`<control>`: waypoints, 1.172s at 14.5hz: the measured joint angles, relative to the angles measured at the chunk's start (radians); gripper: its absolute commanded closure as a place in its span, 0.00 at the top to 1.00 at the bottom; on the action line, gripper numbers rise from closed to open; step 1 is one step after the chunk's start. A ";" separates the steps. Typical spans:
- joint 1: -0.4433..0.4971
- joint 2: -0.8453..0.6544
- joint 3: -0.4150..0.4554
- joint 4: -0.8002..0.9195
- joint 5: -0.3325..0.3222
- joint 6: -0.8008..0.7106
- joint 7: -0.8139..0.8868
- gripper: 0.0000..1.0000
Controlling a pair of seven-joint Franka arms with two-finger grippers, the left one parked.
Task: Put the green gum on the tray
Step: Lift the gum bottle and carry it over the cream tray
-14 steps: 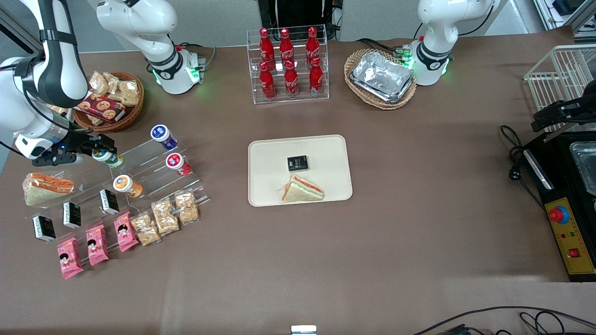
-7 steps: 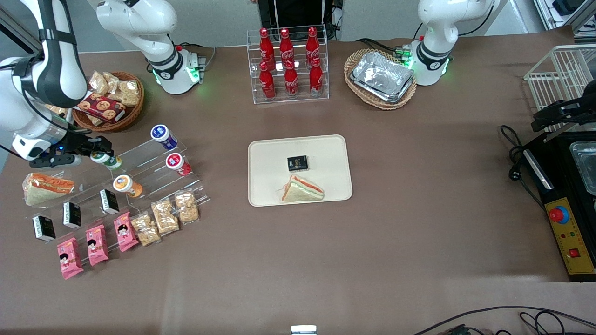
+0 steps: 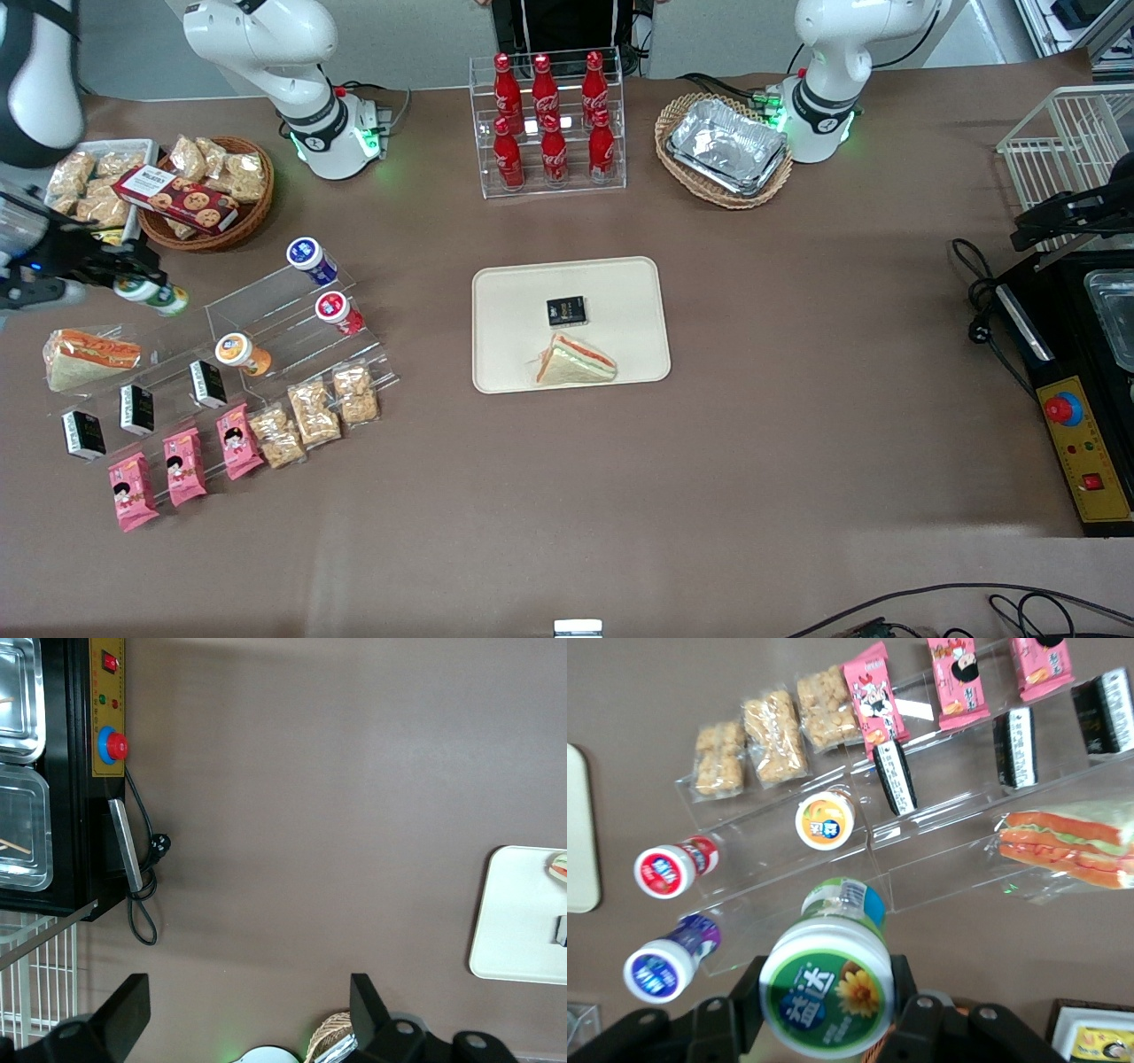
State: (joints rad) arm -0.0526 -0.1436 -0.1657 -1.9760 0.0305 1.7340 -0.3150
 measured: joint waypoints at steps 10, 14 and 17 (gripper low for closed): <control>0.115 0.115 0.196 0.347 0.098 -0.327 0.519 0.32; 0.246 0.136 0.233 0.290 0.176 -0.233 0.711 0.31; 0.341 0.153 0.234 0.167 0.183 -0.064 0.801 0.31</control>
State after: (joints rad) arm 0.2884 0.0093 0.0680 -1.8090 0.2135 1.6705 0.4858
